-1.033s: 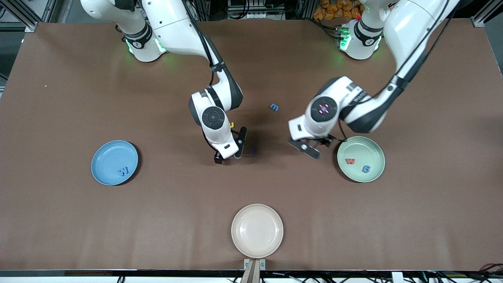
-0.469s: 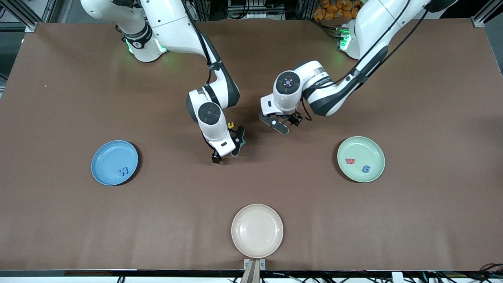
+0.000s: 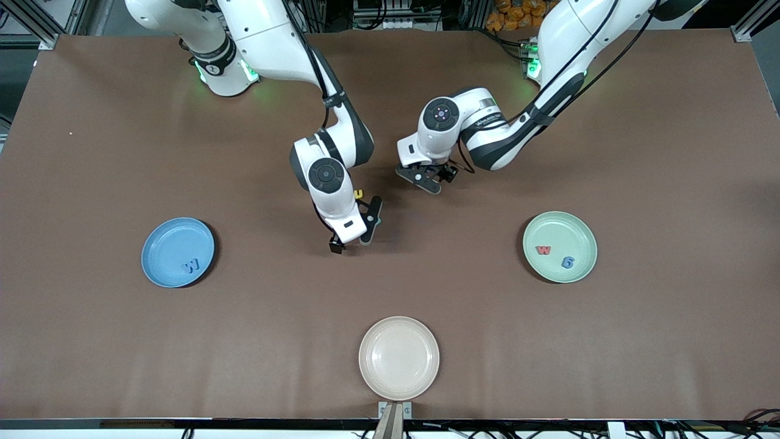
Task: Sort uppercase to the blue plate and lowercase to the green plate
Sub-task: 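Grasp the blue w with the left gripper while the right gripper grasps the Q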
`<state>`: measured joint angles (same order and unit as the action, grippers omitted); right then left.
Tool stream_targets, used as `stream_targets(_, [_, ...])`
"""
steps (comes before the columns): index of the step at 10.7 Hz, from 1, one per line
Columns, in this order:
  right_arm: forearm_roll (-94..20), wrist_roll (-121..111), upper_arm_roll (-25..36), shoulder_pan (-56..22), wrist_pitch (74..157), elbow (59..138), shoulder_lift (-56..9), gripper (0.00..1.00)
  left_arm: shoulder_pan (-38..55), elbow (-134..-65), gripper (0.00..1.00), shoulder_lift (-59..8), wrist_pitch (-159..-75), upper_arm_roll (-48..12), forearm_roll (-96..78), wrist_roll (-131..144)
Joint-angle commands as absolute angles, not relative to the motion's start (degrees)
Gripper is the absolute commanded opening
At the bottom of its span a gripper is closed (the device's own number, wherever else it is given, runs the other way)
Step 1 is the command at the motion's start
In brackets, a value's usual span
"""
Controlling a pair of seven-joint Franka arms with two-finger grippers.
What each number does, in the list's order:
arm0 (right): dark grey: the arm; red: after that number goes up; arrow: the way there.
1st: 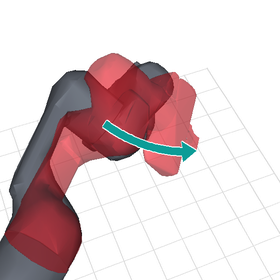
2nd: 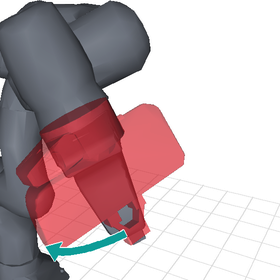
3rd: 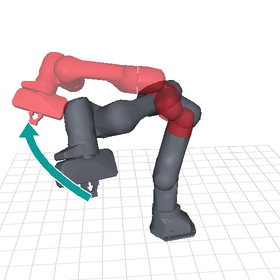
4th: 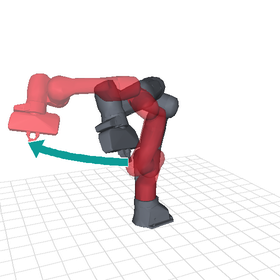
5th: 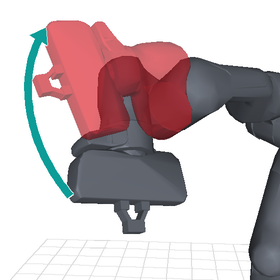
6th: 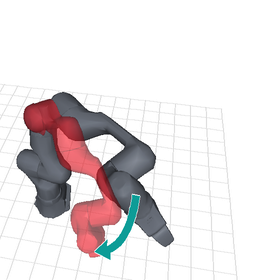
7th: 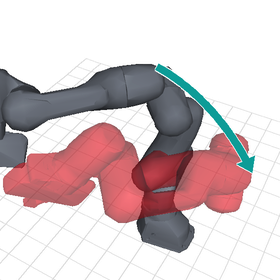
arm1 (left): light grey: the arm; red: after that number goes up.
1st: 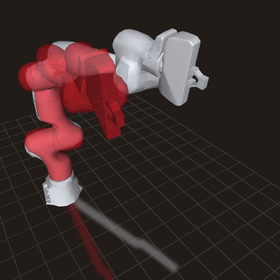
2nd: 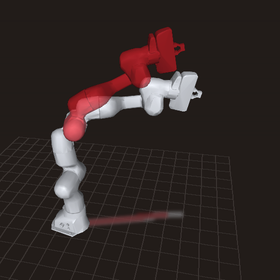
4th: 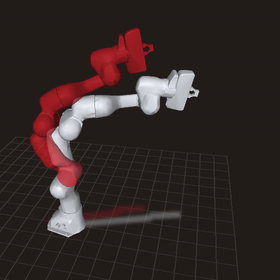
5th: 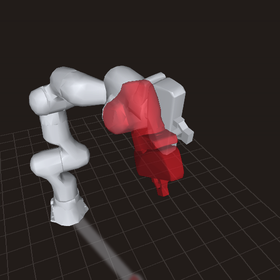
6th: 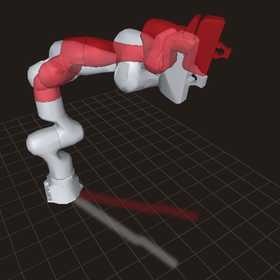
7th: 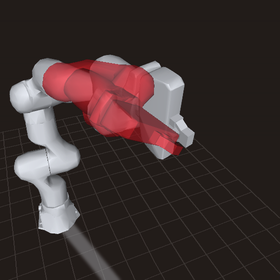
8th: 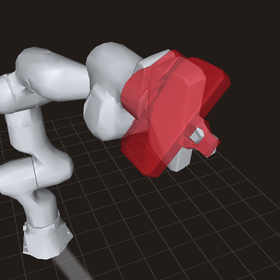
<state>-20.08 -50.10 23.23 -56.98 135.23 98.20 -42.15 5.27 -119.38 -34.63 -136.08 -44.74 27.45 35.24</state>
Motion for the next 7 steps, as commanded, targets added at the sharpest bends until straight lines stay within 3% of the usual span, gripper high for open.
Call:
stream_targets(1, [-20.6,-54.6,25.2,-57.0,131.6,98.6,-40.3,1.0,6.3,-119.8,0.75,-35.4,-137.1,-44.8,31.2,40.2])
stream_targets(7, [-20.6,-54.4,25.2,-58.8,138.5,101.2,-41.0,1.0,7.2,-119.9,0.74,-37.9,-139.1,-44.8,34.0,43.5])
